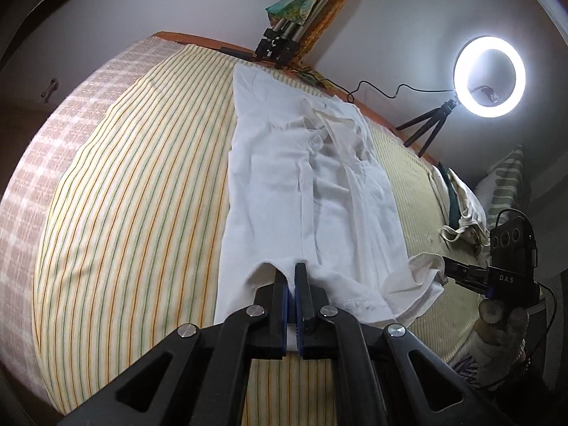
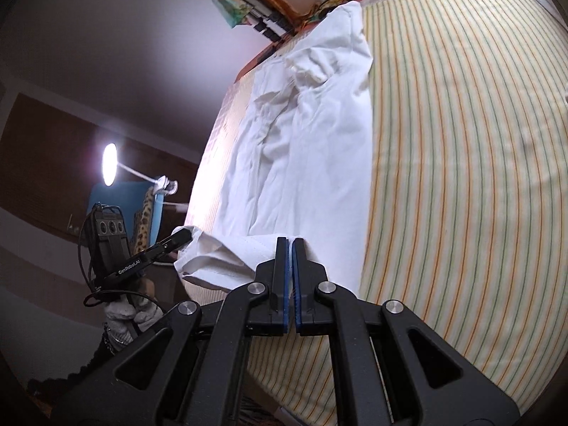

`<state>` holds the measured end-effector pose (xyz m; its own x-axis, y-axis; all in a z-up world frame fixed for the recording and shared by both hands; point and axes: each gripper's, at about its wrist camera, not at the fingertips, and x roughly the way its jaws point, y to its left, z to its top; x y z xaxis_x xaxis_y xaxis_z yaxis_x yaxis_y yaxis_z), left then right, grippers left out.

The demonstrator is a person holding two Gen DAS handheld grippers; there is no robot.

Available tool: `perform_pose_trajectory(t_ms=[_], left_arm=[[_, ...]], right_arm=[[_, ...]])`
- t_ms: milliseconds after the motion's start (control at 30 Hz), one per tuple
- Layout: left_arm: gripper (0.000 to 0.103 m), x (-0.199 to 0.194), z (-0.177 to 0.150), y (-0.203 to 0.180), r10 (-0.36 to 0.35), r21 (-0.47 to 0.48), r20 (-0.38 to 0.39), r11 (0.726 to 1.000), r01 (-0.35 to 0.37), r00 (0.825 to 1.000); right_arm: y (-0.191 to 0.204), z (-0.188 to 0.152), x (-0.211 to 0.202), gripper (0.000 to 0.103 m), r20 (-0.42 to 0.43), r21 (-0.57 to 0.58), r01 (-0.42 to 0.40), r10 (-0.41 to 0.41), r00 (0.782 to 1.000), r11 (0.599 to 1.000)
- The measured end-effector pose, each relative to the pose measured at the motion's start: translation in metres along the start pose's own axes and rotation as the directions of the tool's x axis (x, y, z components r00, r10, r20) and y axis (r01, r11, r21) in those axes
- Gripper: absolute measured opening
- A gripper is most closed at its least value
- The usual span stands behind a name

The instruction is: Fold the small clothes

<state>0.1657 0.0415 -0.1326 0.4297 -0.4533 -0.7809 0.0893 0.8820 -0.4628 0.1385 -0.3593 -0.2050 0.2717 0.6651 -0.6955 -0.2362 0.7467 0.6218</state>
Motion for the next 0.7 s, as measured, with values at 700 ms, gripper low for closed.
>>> perform_pose_trajectory(t_ms=[700], left_arm=[[0.023, -0.002, 0.001, -0.004, 0.012, 0.104, -0.025, 0.995, -0.01, 1.0]], right_arm=[[0.012, 0.003, -0.006, 0.02, -0.09, -0.167, 0.03, -0.045, 0.995, 0.986]])
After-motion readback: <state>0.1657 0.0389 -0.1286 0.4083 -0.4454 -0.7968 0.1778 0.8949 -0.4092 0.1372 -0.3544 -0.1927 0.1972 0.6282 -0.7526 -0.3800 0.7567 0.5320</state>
